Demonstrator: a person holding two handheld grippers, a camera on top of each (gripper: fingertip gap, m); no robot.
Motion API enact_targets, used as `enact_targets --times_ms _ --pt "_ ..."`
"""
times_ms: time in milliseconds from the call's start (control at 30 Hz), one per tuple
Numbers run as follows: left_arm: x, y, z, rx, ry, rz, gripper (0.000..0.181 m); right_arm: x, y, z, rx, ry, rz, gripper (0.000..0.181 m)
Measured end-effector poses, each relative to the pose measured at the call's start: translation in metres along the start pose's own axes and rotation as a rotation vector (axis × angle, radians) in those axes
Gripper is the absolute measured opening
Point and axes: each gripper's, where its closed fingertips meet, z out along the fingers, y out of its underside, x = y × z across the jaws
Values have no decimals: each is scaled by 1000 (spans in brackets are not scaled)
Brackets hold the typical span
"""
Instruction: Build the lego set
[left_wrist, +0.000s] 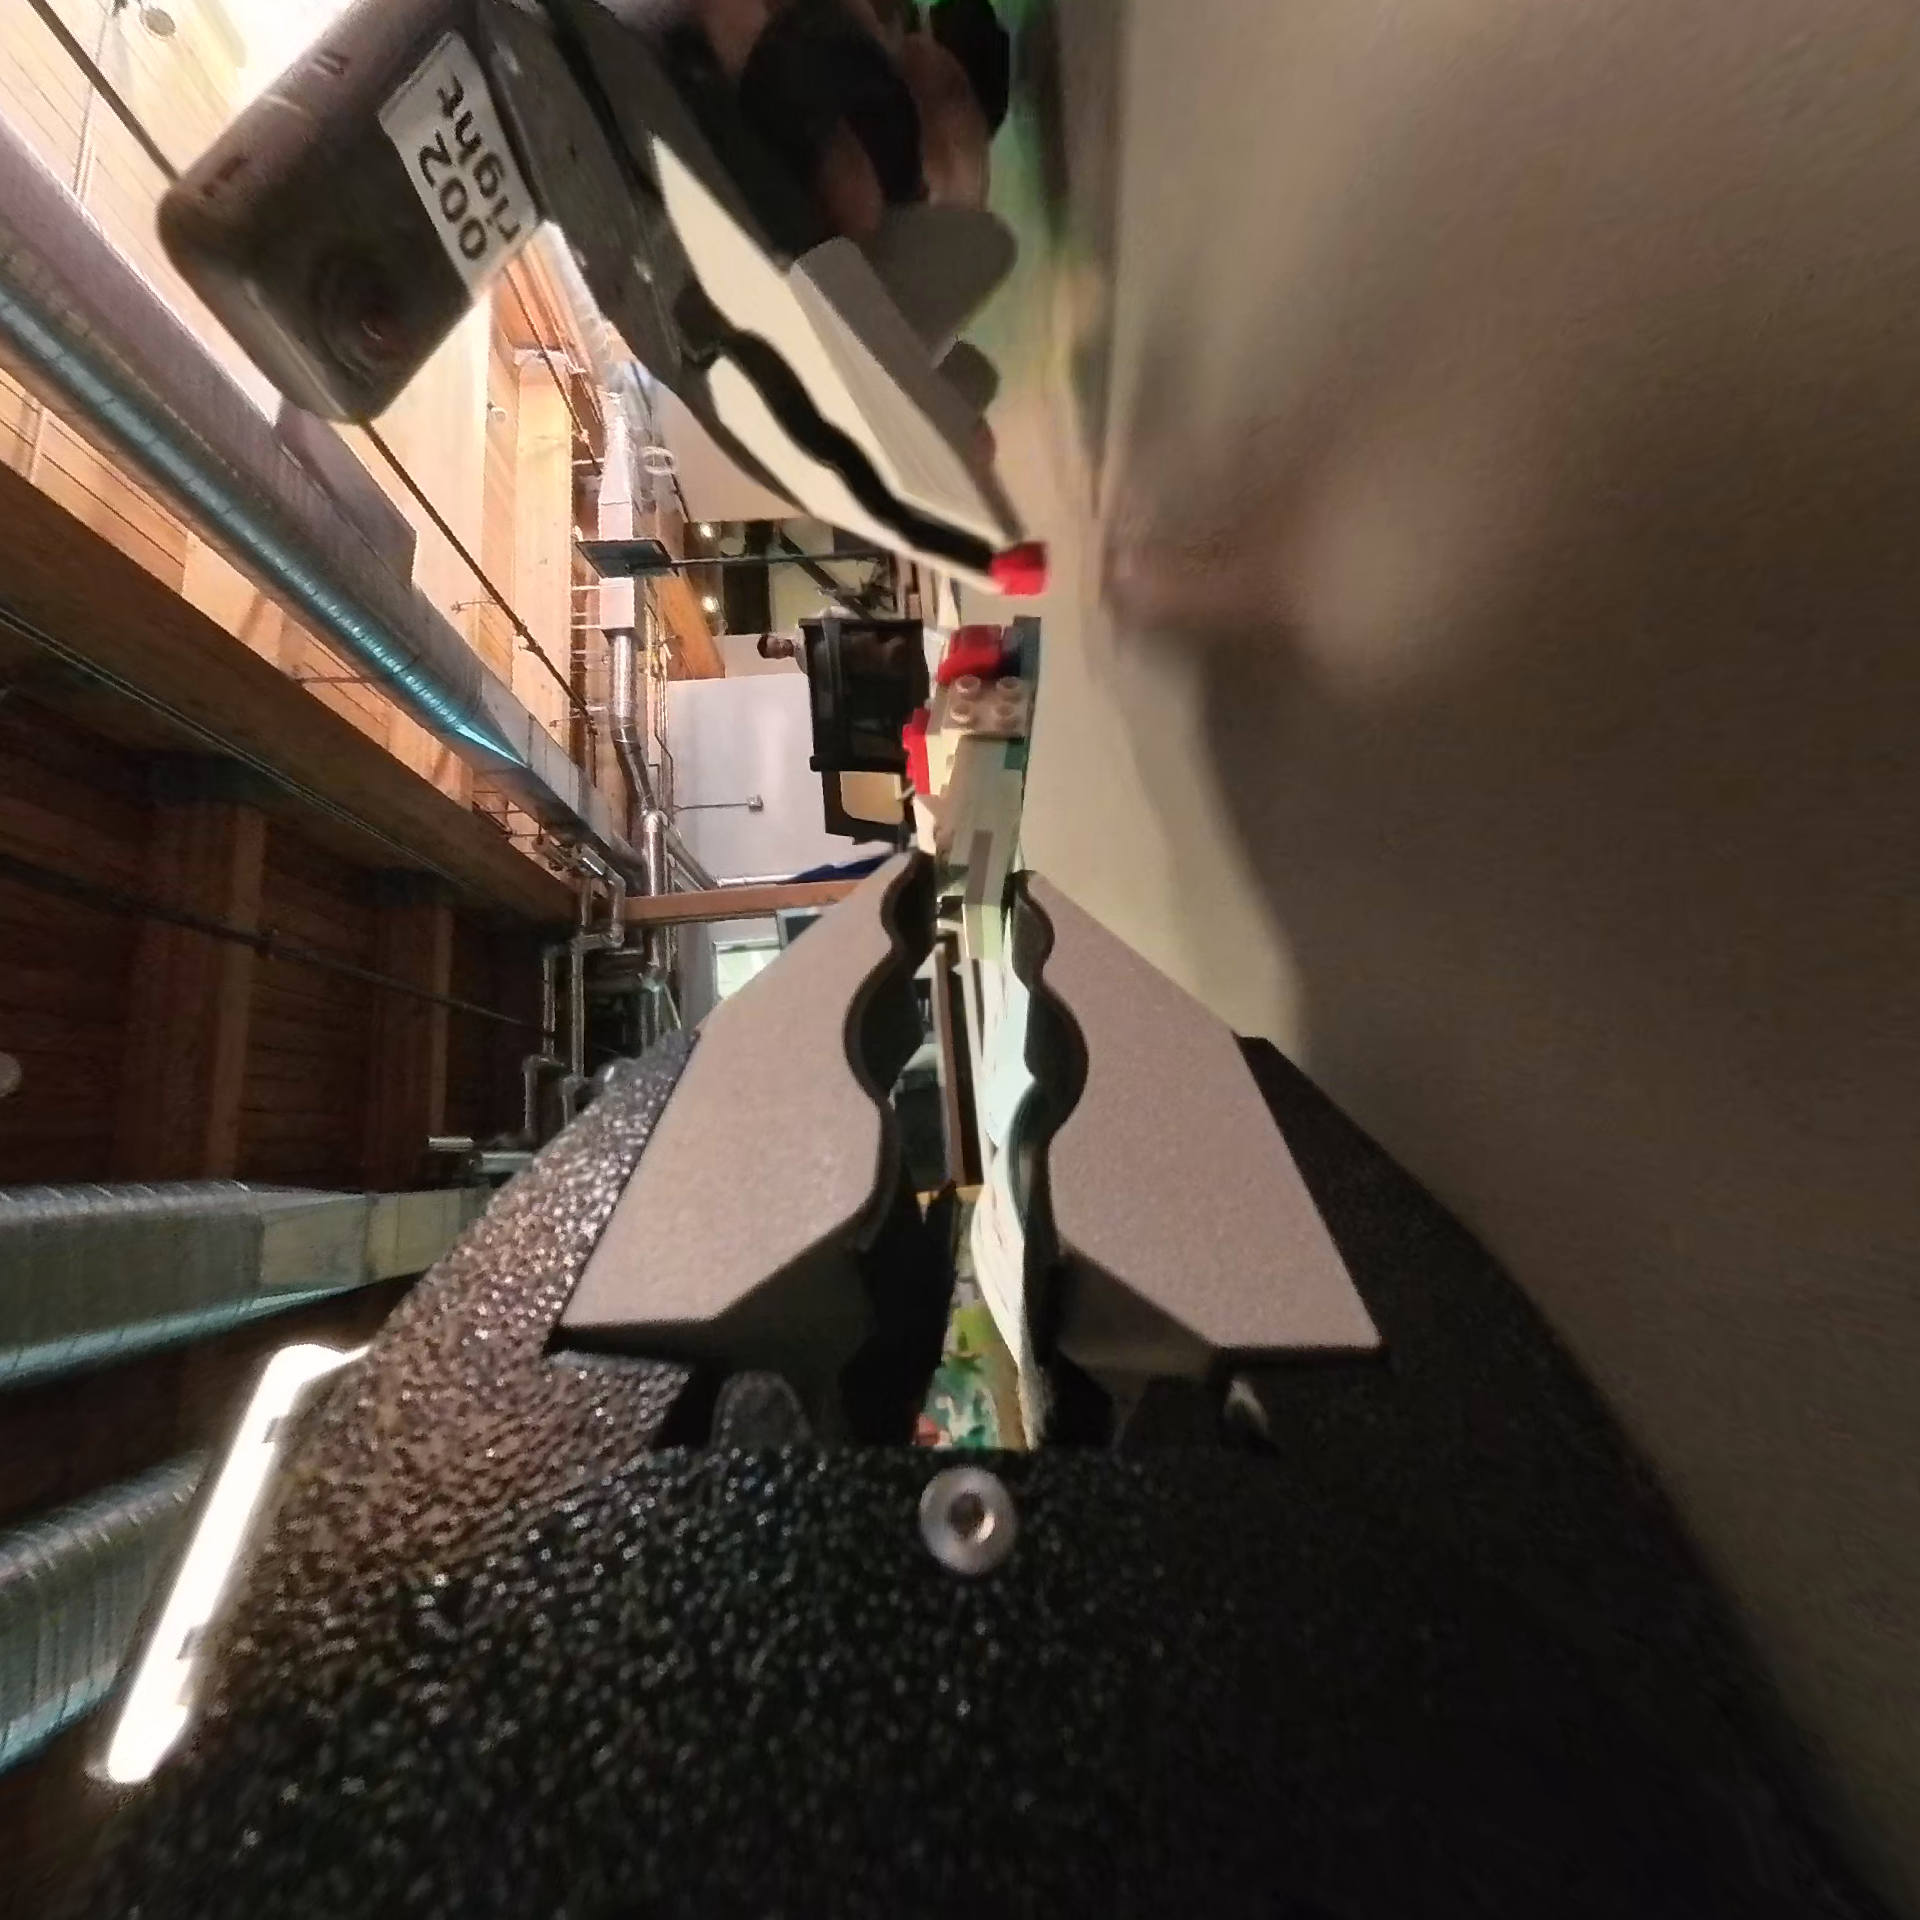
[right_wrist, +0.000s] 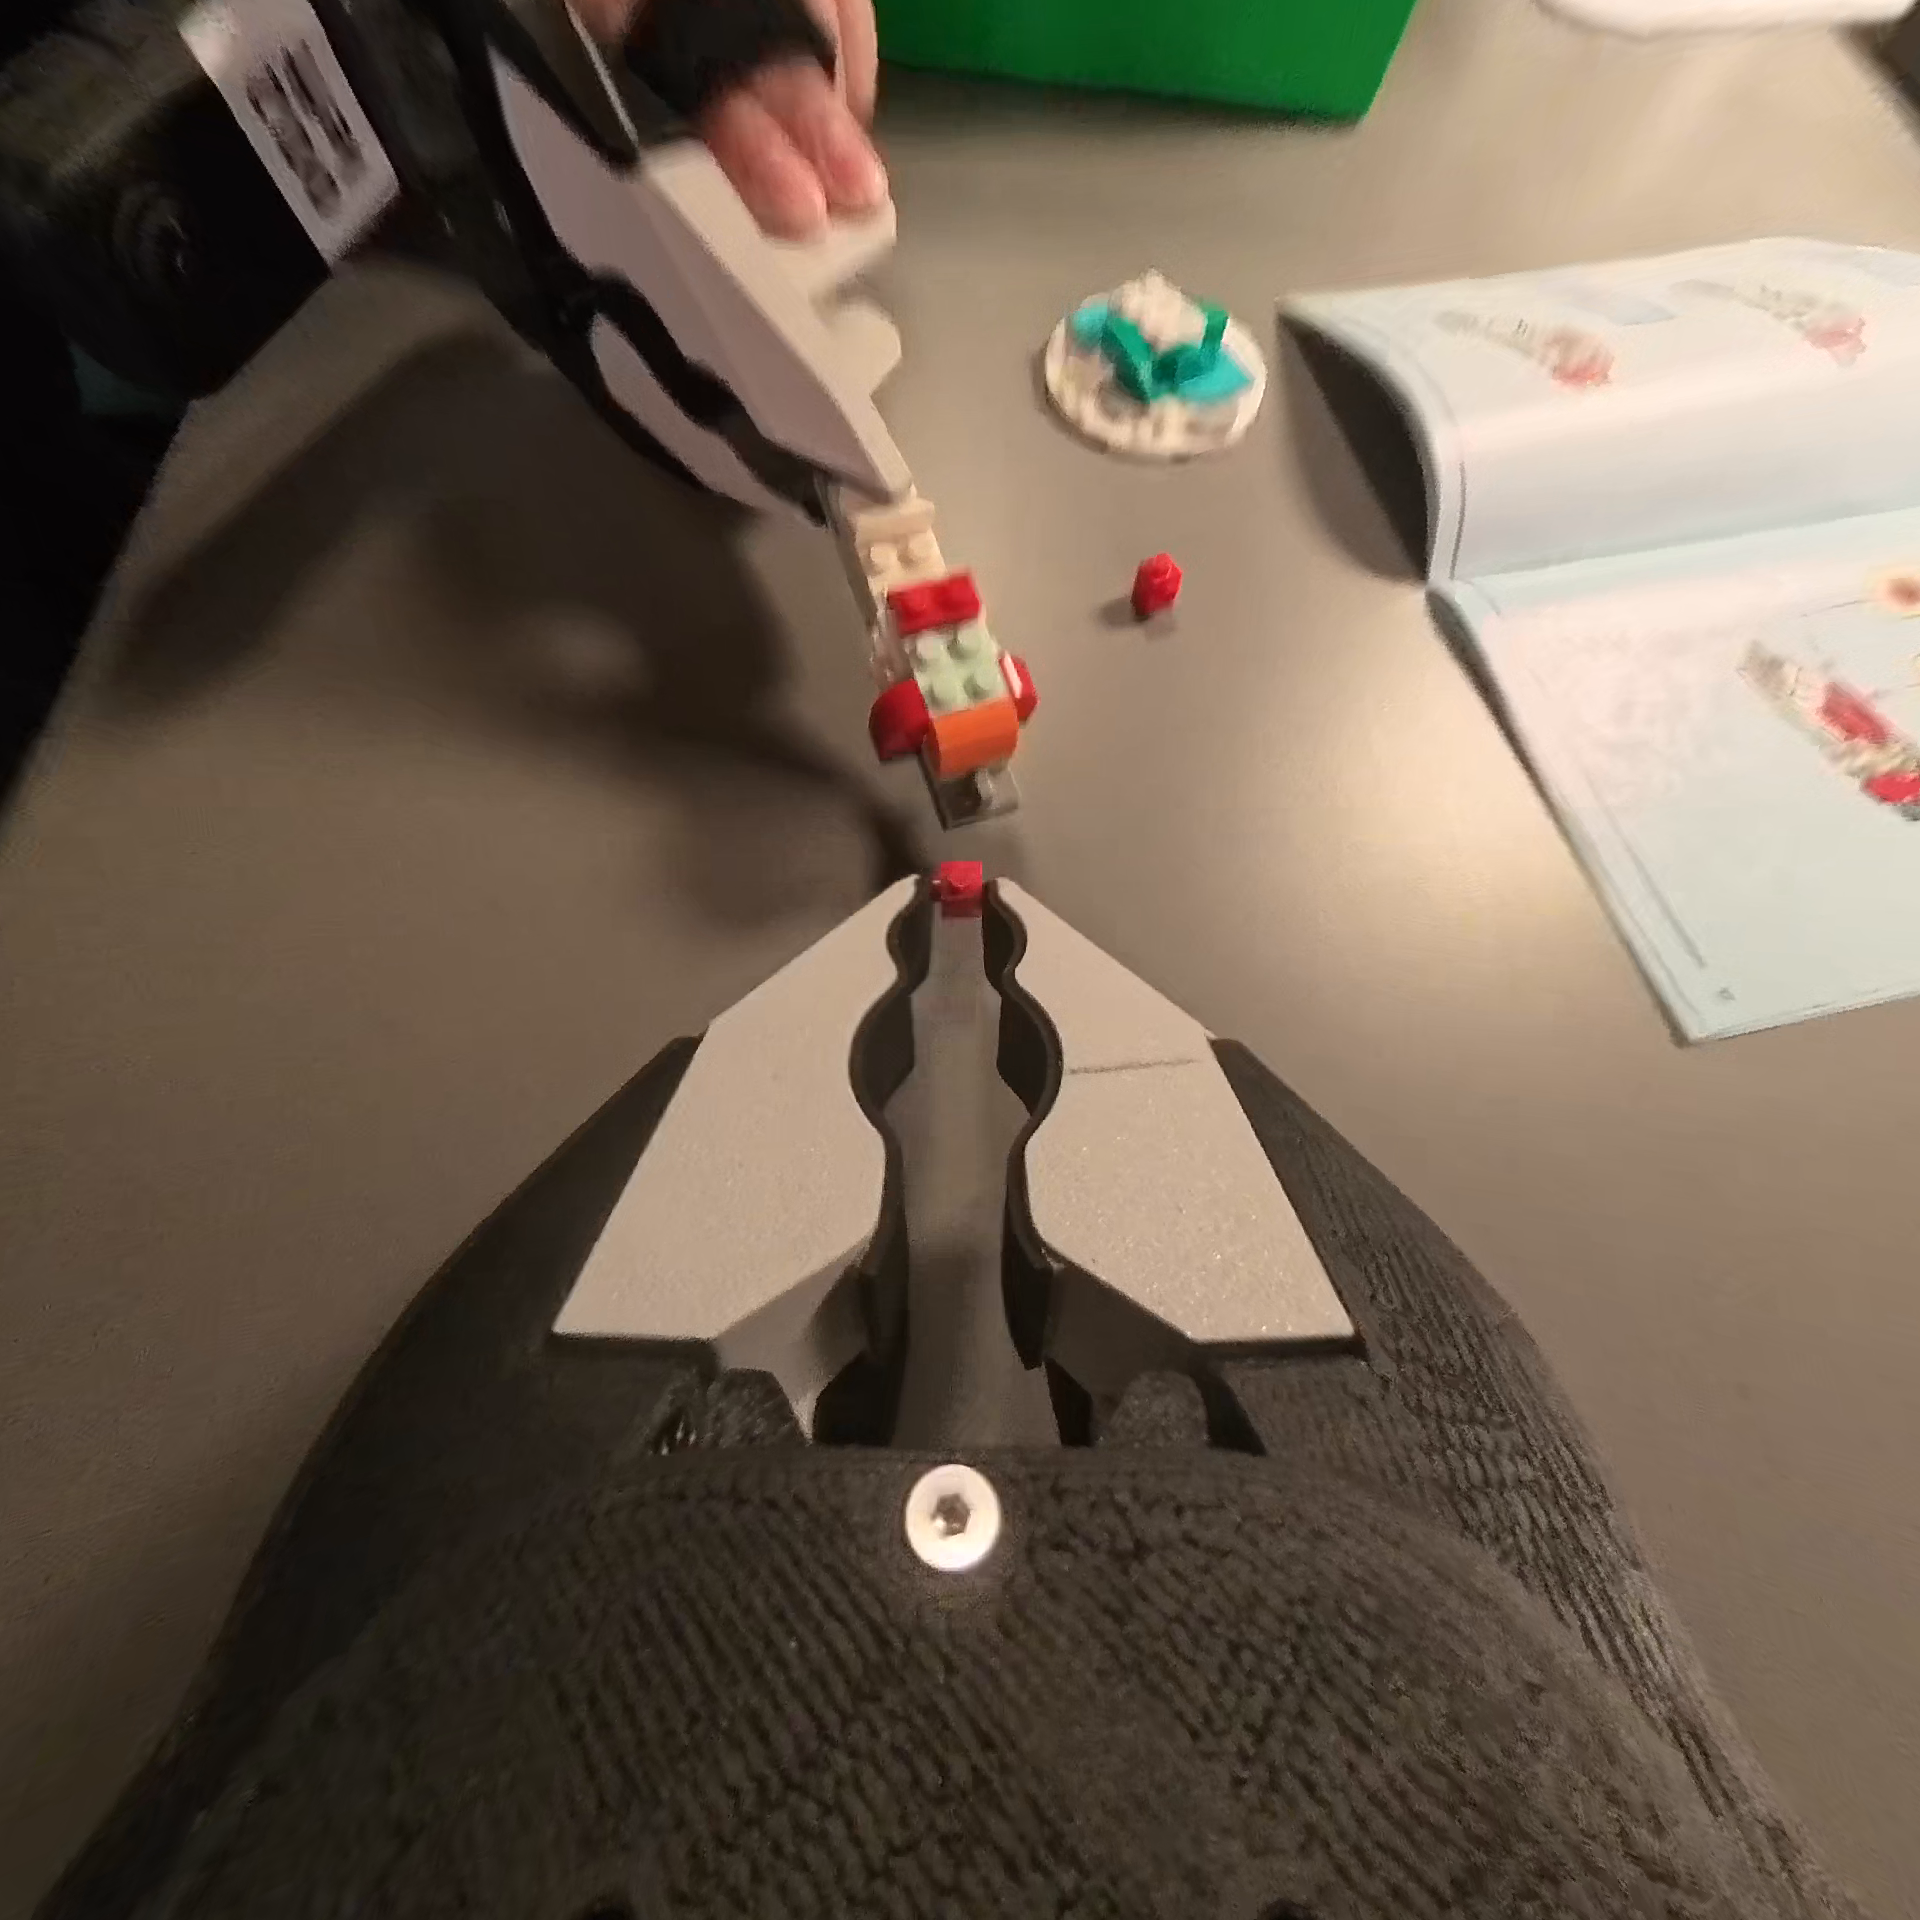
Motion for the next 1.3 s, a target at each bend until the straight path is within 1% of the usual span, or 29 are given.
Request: enact_targets --times_ms 100,133,200,400,567,900,1300 --pt "-1 -8 -2 36 -3 0 13 -8 -38 -14 187 -36 -2 8" --pt "0 -12 -2 54 3 1 12 -11 -47 -16 220 -44 -13 8" --pt "0 -18 -3 78 6 6 12 -19 -56 -14 230 -62 -35 8" --pt "1 -26 -6 102 23 26 12 -37 -52 7 146 -116 -75 8" --pt "-1 -28 -8 99 21 37 12 -41 -54 9 129 -120 -90 8" --pt "2 -30 -8 109 32 29 12 -44 -46 16 68 -116 -111 8" --pt "3 -31 -9 116 44 37 12 -44 -42 19 45 -110 -113 8"
